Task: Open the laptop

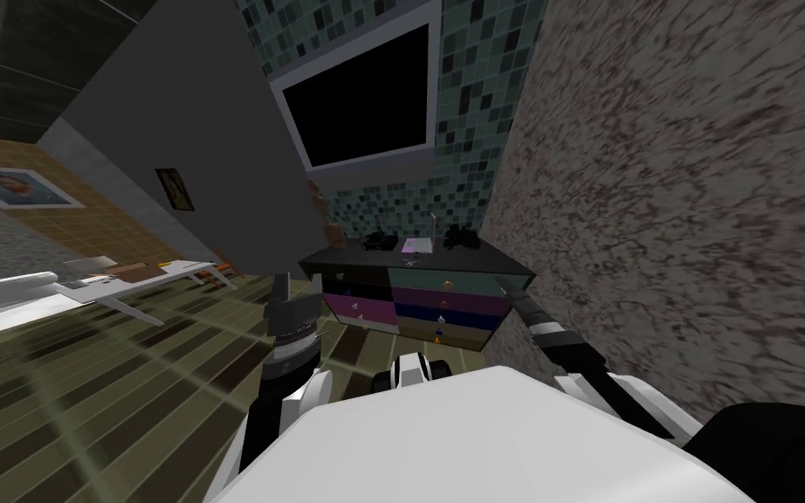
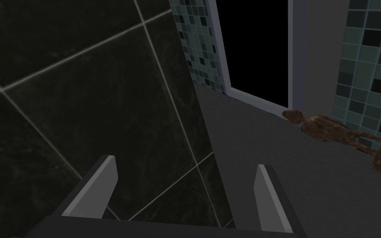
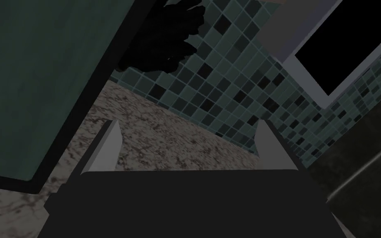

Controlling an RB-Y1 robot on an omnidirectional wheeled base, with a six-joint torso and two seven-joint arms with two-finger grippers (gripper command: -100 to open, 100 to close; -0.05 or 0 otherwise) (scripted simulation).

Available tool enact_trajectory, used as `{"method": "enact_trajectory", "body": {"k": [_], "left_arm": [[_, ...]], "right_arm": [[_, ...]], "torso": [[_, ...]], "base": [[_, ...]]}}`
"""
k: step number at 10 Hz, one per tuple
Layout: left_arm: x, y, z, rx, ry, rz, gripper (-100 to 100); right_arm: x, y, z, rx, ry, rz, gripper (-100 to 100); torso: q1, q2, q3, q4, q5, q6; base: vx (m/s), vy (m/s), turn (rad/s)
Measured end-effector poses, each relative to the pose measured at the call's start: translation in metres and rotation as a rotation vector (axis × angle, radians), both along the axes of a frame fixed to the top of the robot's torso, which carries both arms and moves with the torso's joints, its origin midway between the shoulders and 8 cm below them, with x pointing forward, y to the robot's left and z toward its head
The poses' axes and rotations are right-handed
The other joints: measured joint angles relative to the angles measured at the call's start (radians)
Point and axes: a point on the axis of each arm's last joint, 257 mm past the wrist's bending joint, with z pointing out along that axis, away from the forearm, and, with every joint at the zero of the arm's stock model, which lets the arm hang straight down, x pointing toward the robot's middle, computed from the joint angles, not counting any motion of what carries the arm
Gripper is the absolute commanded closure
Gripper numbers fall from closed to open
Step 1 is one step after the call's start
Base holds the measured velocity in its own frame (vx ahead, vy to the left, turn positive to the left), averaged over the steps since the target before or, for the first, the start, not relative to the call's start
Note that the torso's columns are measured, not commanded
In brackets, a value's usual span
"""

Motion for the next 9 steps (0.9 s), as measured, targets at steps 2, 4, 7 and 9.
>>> {"method": "enact_trajectory", "body": {"k": [2, 4, 7, 9], "left_arm": [[0.0, 0.0, 0.0, 0.0, 0.0, 0.0, 0], [0.0, 0.0, 0.0, 0.0, 0.0, 0.0, 0], [0.0, 0.0, 0.0, 0.0, 0.0, 0.0, 0], [0.0, 0.0, 0.0, 0.0, 0.0, 0.0, 0]], "right_arm": [[-0.003, -0.031, -0.007, -0.094, 0.071, -0.048, -100], [-0.009, -0.06, -0.013, -0.179, 0.138, -0.092, -100], [-0.036, -0.116, -0.028, -0.362, 0.285, -0.185, -100], [-0.052, -0.151, -0.02, -0.493, 0.374, -0.241, -100]], "torso": [[-0.004, 0.001, 0.001, 0.0, -0.001, 0.0], [-0.001, 0.001, 0.001, 0.0, 0.0, 0.0], [-0.001, 0.0, -0.001, 0.0, 0.0, 0.0], [-0.002, 0.001, 0.001, 0.0, 0.0, 0.0]], "base": [[0.051, 0.061, 0.075], [0.052, 0.09, 0.157], [0.087, 0.112, 0.086], [0.063, 0.091, 0.099]]}}
